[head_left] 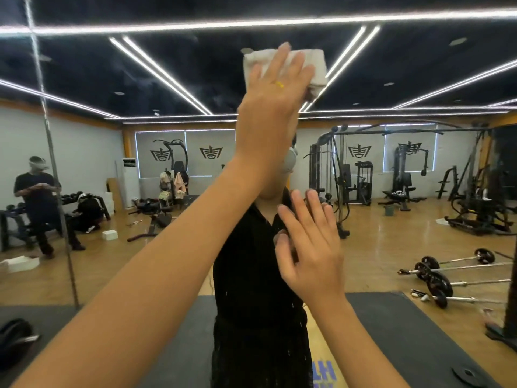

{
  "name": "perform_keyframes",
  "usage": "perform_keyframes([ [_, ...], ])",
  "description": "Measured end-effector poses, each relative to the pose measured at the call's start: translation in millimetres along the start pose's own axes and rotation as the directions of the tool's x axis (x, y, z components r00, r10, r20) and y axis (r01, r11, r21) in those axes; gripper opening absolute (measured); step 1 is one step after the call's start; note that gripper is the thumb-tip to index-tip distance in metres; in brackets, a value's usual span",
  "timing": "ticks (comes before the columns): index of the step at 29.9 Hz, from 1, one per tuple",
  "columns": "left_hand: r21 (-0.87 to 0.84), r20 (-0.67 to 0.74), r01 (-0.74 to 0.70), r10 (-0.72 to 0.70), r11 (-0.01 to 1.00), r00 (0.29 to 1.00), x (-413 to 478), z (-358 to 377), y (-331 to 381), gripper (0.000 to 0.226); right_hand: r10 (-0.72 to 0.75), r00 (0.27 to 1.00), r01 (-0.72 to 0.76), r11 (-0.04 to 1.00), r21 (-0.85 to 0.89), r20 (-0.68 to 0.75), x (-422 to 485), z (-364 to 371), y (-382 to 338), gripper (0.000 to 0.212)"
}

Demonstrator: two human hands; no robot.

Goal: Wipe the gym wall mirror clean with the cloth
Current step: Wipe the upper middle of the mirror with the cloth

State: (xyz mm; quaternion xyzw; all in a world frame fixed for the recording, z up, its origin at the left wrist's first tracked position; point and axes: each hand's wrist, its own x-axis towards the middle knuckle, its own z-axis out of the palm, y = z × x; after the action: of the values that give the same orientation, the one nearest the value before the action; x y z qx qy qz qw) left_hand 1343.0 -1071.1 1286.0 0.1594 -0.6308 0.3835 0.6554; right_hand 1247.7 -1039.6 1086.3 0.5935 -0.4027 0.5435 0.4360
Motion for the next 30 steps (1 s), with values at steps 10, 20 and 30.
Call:
perform_keyframes([
  [10,0.062,0.009,-0.187,0.187,0.98,0.982,-8,-24,-33,0.047,-0.014,1.0,0.014,1.0,0.023,0.025,0,-3,5,0.045],
  [20,0.17,-0.017,0.048,-0.045,0.984,0.999,-14,-36,-65,0.033,-0.02,1.0,0.02,1.0,0.008,0.011,-1,-1,3,0.045],
  [30,-0.002,0.133,-0.163,0.162,0.987,0.978,-1,-11,-41,0.047,-0.022,1.0,0.022,1.0,0.006,0.006,0,0,4,0.043],
])
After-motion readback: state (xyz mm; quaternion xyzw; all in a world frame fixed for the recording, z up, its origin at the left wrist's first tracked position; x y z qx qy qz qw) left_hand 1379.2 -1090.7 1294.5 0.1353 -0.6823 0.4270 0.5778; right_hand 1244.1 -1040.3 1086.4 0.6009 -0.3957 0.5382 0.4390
